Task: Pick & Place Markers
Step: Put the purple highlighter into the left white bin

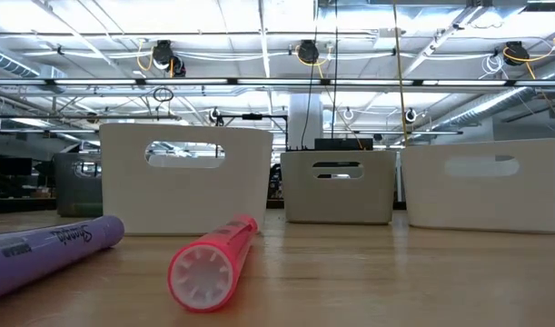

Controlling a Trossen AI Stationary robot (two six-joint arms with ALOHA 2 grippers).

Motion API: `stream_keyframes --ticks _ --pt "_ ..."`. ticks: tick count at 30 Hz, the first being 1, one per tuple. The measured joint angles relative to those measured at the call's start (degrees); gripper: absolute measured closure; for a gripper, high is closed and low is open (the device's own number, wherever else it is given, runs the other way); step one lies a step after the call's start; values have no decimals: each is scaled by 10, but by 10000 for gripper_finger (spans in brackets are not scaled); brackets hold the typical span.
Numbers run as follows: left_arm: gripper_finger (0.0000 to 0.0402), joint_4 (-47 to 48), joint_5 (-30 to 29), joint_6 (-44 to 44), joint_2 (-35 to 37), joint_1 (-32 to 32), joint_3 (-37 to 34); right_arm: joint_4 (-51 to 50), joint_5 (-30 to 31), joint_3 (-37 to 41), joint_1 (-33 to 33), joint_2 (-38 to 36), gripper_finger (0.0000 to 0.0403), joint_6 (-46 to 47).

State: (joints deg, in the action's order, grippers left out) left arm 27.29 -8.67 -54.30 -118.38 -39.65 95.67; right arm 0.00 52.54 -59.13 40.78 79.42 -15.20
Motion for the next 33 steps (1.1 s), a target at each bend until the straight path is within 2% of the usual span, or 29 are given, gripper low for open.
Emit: stream_keyframes --ticks 3,5,8,13,15,18,22,25,33 --pt "128 44 84 -125 -21 25 15 -29 44 4 22 -37 273 4" --pt "128 81 122 -192 -26 38 15 -37 45 22 38 -66 274 22" --pt "128 156 123 -294 -24 52 15 -36 45 74 61 -111 275 57" --pt "128 232 80 -420 -21 61 15 4 61 181 81 -200 276 61" --pt "128 235 74 -446 -21 63 15 52 77 212 81 -235 276 35" --pt "128 242 68 -467 -24 62 15 130 70 251 81 -283 276 1" --pt "128 268 67 -494 -32 61 15 203 23 291 81 -321 275 -24" --pt "128 296 74 -516 -41 57 15 222 -4 304 81 -324 276 -35" --pt "128 297 77 -523 -70 58 14 257 -3 305 85 -300 275 -31"
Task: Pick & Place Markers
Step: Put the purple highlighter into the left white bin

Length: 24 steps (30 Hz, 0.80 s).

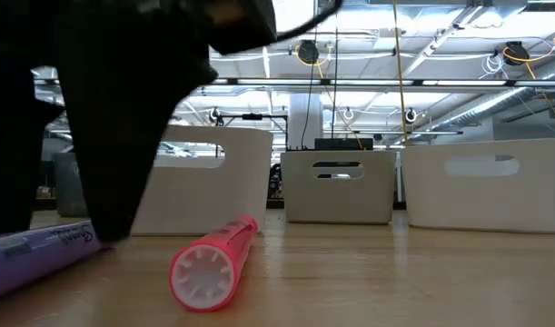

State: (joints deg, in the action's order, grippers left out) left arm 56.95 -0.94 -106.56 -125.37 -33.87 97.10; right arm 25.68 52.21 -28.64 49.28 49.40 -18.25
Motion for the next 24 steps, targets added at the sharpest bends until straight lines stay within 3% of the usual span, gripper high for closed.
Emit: stream_keyframes --ticks 12,15,19,22,24 --pt "141 0 94 32 -33 14 3 -2 0 0 4 30 275 57" --pt "181 1 102 25 -32 13 2 -2 0 0 9 33 275 58" --pt "263 -1 110 22 -32 12 2 -2 0 0 16 33 275 58" --pt "325 1 87 36 -33 10 2 -2 0 0 18 33 275 57" --pt "341 1 72 52 -33 9 2 -2 0 0 18 33 275 57"
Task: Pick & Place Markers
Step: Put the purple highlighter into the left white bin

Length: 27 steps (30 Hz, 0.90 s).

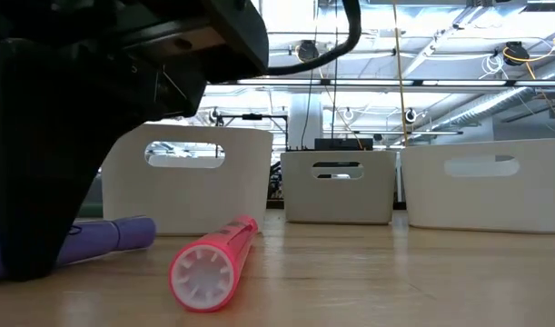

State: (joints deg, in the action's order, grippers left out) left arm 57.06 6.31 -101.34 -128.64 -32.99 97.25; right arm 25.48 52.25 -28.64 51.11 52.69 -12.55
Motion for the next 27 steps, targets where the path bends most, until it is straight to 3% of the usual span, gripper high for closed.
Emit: stream_keyframes --ticks 7,13,21,27 --pt "341 -3 -22 58 13 -10 -2 0 0 0 0 0 275 -19" --pt "341 -4 -77 63 64 -33 -4 0 1 0 0 0 275 -33" --pt "341 -14 -205 72 157 -70 -3 0 1 0 0 0 275 -25" --pt "341 14 -294 96 226 -33 -3 1 1 -1 0 0 275 -2"
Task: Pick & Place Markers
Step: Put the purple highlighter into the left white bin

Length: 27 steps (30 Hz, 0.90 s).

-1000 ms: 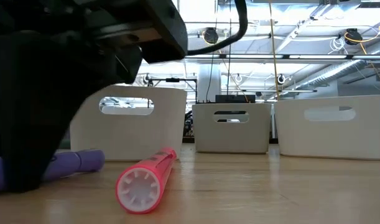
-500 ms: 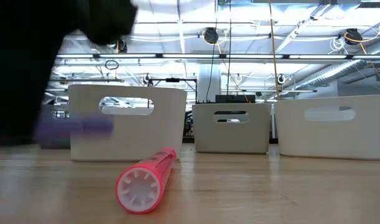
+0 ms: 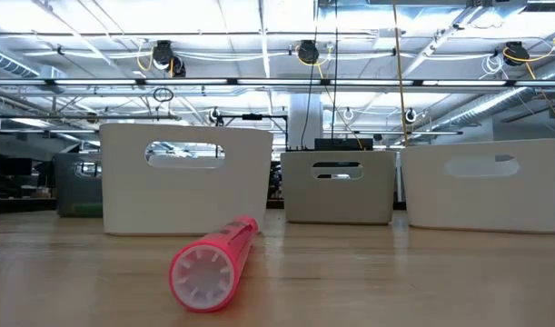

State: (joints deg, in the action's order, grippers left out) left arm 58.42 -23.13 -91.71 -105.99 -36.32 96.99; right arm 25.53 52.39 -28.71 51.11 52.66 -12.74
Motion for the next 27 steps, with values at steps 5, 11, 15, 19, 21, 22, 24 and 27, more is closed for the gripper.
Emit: stream_keyframes --ticks 5,11,15,19,21,22,24,27 --pt "341 20 25 63 25 71 1 6 0 0 0 0 275 3" --pt "341 76 93 111 21 162 1 1 0 0 0 0 275 8" --pt "341 138 111 111 5 208 1 -14 0 0 0 0 275 14" --pt "341 148 116 122 -7 236 1 -14 0 0 0 0 275 14" --pt "341 146 132 130 -18 243 1 -14 0 0 0 0 275 14" --pt "341 145 137 132 -25 246 1 -14 0 0 0 0 275 14" --pt "341 154 147 136 -38 249 1 -14 0 0 0 0 275 14" --pt "341 168 157 147 -60 254 1 -13 0 0 0 0 275 15"
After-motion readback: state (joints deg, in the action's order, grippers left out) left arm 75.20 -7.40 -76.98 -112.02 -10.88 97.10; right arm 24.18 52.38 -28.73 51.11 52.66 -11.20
